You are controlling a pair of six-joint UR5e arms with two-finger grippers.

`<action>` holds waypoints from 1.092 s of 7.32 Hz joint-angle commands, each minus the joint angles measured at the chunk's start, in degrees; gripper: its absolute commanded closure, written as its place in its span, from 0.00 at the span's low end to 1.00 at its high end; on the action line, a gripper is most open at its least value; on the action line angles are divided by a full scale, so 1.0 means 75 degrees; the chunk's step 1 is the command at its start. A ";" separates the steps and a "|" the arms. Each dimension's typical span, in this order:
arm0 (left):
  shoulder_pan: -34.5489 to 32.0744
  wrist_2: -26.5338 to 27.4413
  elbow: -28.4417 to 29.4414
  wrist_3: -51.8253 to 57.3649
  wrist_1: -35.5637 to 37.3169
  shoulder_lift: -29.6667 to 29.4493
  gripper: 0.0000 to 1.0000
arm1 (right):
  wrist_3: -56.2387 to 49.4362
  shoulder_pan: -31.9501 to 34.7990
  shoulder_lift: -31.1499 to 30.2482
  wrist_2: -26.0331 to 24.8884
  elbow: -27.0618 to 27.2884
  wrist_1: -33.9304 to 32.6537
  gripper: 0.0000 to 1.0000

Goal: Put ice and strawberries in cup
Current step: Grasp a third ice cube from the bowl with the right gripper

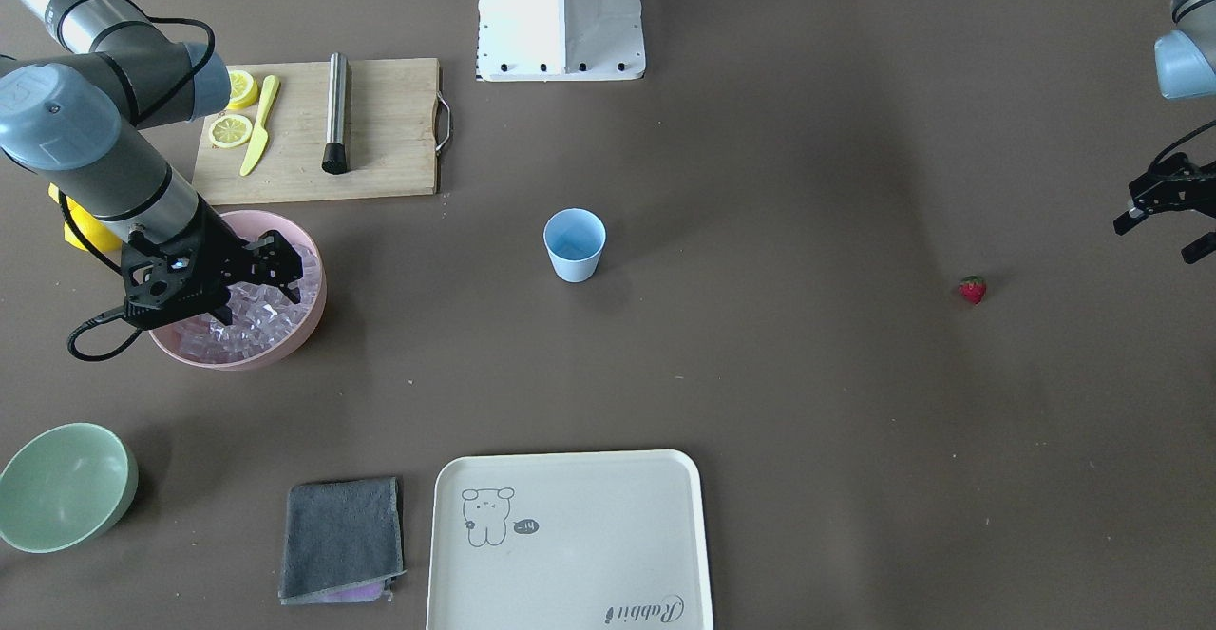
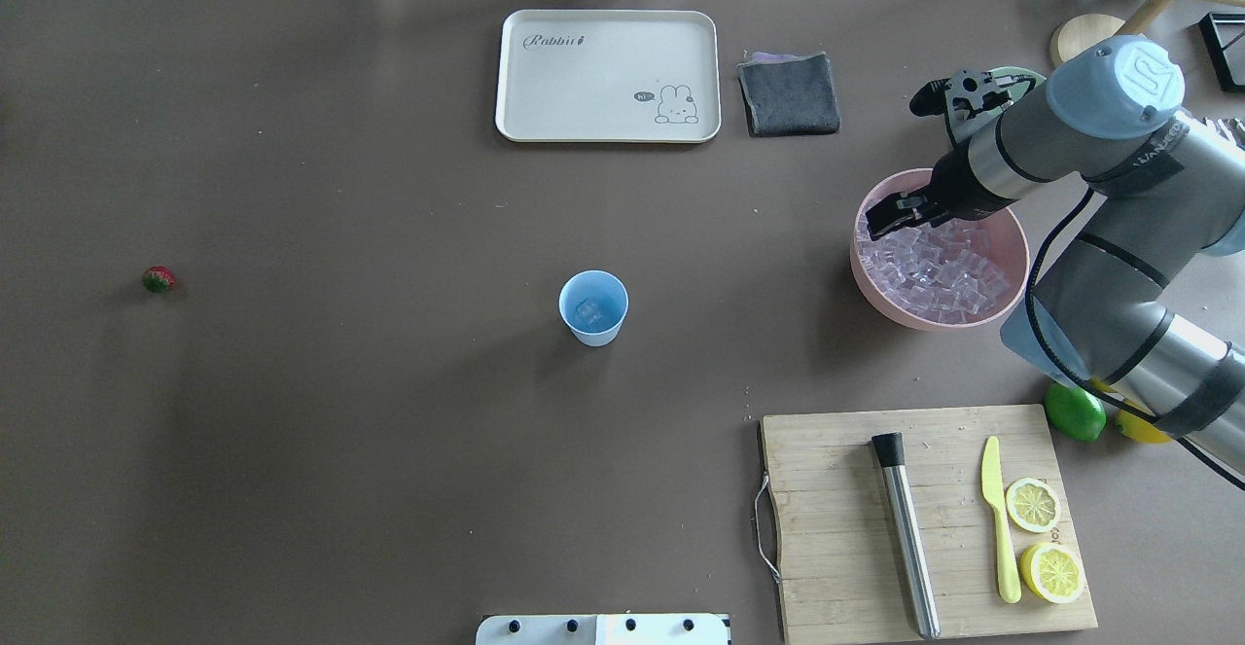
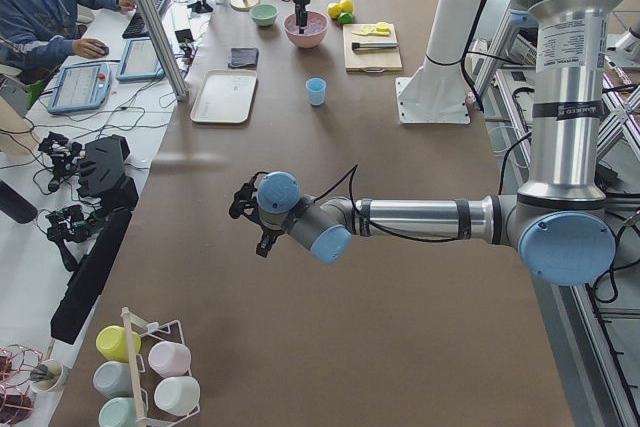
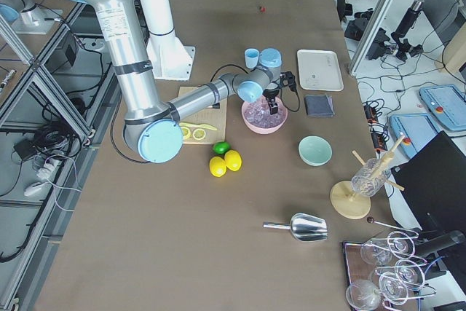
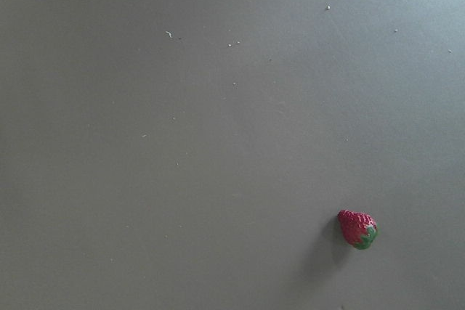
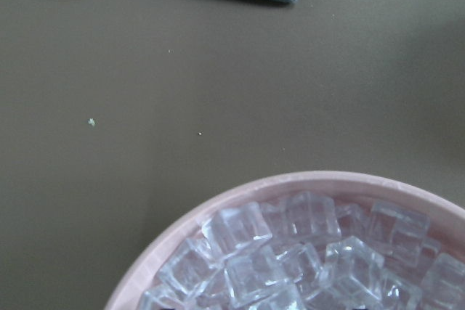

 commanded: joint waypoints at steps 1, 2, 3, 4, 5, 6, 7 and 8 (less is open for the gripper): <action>0.0000 0.0000 -0.0002 -0.0001 0.0000 0.0000 0.02 | 0.0004 -0.0042 -0.0083 -0.0048 0.0009 0.0011 0.17; 0.0000 0.0000 -0.0002 -0.0001 0.0000 0.0000 0.02 | 0.0004 -0.0100 -0.0083 -0.0072 -0.0014 0.0000 0.19; 0.0000 0.0000 -0.0014 -0.0001 0.0000 0.0000 0.02 | 0.0016 -0.0170 -0.0071 -0.0118 -0.0037 0.0000 0.21; 0.0000 0.0000 -0.0014 -0.0001 0.0000 0.0000 0.02 | 0.0004 -0.0194 -0.0071 -0.0119 -0.0038 0.0000 0.24; 0.0000 0.0000 -0.0014 -0.0013 0.0000 -0.0012 0.02 | 0.0004 -0.0194 -0.0083 -0.0130 -0.0038 0.0000 0.35; 0.0000 0.0000 -0.0014 -0.0013 0.0000 -0.0012 0.02 | 0.0004 -0.0194 -0.0083 -0.0131 -0.0014 0.0000 0.66; 0.0000 0.0000 -0.0014 -0.0013 0.0000 -0.0012 0.02 | -0.0007 -0.0183 -0.0071 -0.0131 0.0032 0.0000 1.00; 0.0000 0.0000 -0.0014 -0.0013 0.0000 -0.0012 0.02 | -0.0007 -0.0159 -0.0071 -0.0084 0.0172 -0.0023 1.00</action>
